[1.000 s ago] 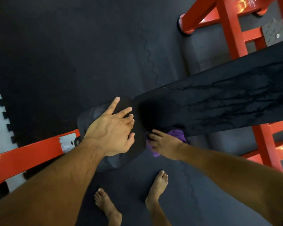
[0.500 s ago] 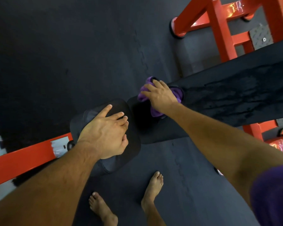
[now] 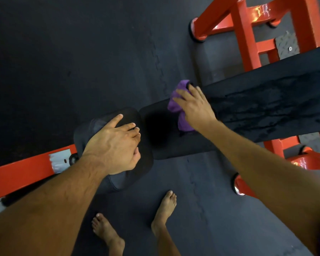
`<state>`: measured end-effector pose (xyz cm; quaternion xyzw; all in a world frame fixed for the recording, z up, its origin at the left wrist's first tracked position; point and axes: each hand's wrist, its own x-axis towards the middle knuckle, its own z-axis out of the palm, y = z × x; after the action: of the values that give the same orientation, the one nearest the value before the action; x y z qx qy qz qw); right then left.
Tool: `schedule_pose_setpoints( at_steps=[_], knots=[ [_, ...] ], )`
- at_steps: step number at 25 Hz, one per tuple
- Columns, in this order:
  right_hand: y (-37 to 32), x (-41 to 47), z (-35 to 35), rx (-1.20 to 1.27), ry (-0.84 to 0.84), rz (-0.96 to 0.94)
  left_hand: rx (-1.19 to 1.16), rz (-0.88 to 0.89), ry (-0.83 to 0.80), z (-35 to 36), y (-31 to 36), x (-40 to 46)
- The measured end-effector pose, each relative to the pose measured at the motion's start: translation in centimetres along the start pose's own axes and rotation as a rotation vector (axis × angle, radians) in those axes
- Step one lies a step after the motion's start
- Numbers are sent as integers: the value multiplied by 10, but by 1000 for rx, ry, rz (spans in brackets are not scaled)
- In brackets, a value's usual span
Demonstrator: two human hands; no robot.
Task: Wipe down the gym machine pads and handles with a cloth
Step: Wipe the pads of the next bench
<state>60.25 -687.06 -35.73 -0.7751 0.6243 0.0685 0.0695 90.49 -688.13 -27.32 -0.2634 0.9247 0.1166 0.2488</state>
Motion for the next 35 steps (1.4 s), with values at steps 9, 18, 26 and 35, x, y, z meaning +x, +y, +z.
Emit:
schedule_pose_setpoints(
  at_steps=[9, 18, 26, 35],
  knots=[
    [-56, 99, 16, 103, -504, 18, -43, 14, 101, 8, -1, 1],
    [-7, 139, -15, 166, -847, -90, -137, 9, 94, 6, -3, -2],
    [-26, 168, 20, 145, -944, -164, -267, -41, 271, 13, 2, -4],
    [-42, 169, 45, 192, -833, -373, -276, -106, 283, 16, 2, -3]
  ],
)
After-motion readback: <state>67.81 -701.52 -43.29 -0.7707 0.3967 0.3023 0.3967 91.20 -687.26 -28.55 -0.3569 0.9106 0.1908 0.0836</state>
